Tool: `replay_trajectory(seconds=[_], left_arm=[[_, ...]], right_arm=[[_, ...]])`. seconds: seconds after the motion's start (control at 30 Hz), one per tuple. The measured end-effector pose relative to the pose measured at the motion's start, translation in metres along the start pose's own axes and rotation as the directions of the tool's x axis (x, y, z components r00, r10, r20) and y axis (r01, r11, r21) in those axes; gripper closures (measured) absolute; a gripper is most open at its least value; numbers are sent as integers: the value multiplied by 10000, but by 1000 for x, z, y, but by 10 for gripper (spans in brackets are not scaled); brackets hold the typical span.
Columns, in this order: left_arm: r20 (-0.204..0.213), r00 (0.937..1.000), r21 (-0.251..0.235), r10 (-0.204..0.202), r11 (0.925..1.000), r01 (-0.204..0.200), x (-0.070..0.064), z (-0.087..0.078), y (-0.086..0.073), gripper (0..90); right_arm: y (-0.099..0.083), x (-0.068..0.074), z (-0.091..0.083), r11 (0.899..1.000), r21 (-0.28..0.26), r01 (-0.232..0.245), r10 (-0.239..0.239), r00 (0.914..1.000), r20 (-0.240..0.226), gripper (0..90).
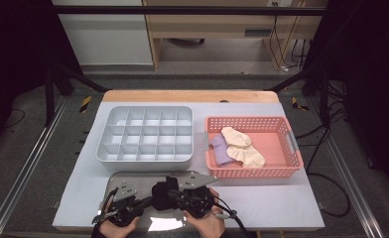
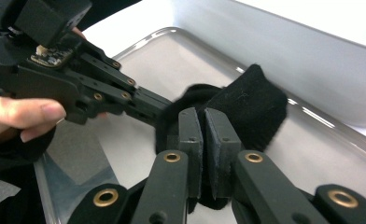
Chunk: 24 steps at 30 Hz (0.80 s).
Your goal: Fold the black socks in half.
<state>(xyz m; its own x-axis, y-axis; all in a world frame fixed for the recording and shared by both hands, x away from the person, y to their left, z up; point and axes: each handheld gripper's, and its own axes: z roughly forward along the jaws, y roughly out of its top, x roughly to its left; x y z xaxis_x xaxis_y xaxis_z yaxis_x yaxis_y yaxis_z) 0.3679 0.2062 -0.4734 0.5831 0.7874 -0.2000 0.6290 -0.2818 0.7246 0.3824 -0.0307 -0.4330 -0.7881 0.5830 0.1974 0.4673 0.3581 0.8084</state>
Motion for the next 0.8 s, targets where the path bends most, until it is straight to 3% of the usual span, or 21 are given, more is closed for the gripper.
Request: replay_trajectory(seconds=[0.23,0.43,0.63,0.8], left_arm=[[167,9996,95,235,9997,-237,-7,5,0,893],[54,9998,49,166,9998,-166,-3,4,0,893],[171,9992,-979,-353,9945,368,14,-15,13,871],[405,9992,-1597,-50,9871,114,13,-24,31,827]], right_arm=[[0,9,21,9986,421,323,-310,9990,-308,858],[-8,9,34,9954,798,522,-496,9982,-338,849],[-14,10,39,9956,801,494,-462,9981,-411,844],[-14,11,39,9957,748,545,-515,9978,-412,834]])
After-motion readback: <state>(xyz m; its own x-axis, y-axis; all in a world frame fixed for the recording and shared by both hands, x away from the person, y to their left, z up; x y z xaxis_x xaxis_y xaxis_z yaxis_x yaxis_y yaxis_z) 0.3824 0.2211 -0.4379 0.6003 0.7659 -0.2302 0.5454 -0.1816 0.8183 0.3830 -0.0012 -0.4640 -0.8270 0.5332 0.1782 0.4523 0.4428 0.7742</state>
